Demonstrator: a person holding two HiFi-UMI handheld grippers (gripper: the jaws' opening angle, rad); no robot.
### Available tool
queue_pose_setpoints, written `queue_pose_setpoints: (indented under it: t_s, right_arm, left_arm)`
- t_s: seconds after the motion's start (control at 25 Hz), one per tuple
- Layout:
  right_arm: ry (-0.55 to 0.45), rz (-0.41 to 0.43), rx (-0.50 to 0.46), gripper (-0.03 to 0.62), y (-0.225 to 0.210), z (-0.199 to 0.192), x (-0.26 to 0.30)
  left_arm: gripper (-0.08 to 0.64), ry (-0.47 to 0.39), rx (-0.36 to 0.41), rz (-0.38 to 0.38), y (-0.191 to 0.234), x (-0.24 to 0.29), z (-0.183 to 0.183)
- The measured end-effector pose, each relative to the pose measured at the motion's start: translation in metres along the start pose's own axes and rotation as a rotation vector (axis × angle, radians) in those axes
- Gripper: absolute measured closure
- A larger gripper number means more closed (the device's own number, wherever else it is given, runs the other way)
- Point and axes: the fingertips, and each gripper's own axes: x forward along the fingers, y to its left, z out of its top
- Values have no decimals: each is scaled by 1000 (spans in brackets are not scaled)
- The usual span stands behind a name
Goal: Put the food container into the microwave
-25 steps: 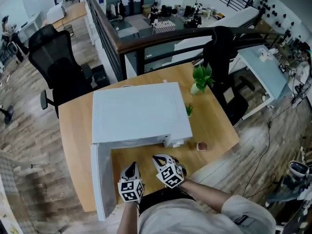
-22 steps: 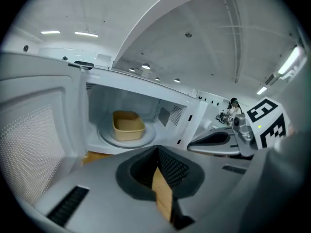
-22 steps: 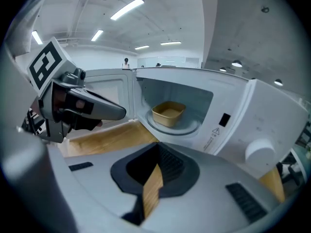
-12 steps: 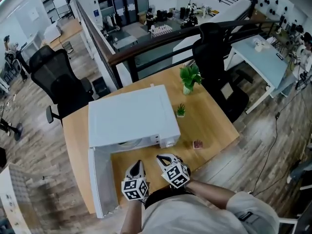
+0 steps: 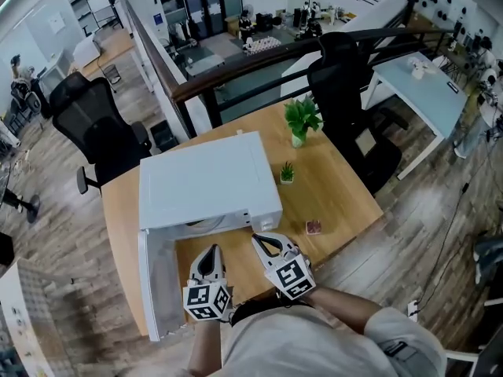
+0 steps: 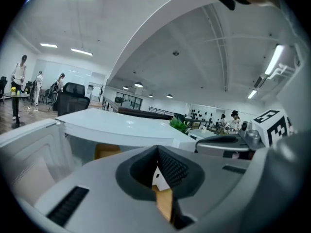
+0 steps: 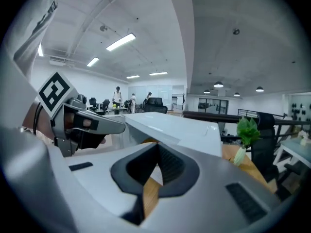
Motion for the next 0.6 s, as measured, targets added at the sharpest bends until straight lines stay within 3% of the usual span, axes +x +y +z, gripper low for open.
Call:
queue_pose_setpoints:
  t_s: [0.32, 0.6]
  right_arm:
    - [-162, -71, -78, 589, -35, 84, -11]
    - [-201, -117, -73, 589, -51, 110, -7]
  left_arm:
    - [548, -156, 76, 14, -4, -14, 76]
    - [548, -239, 107, 56, 4, -22, 113]
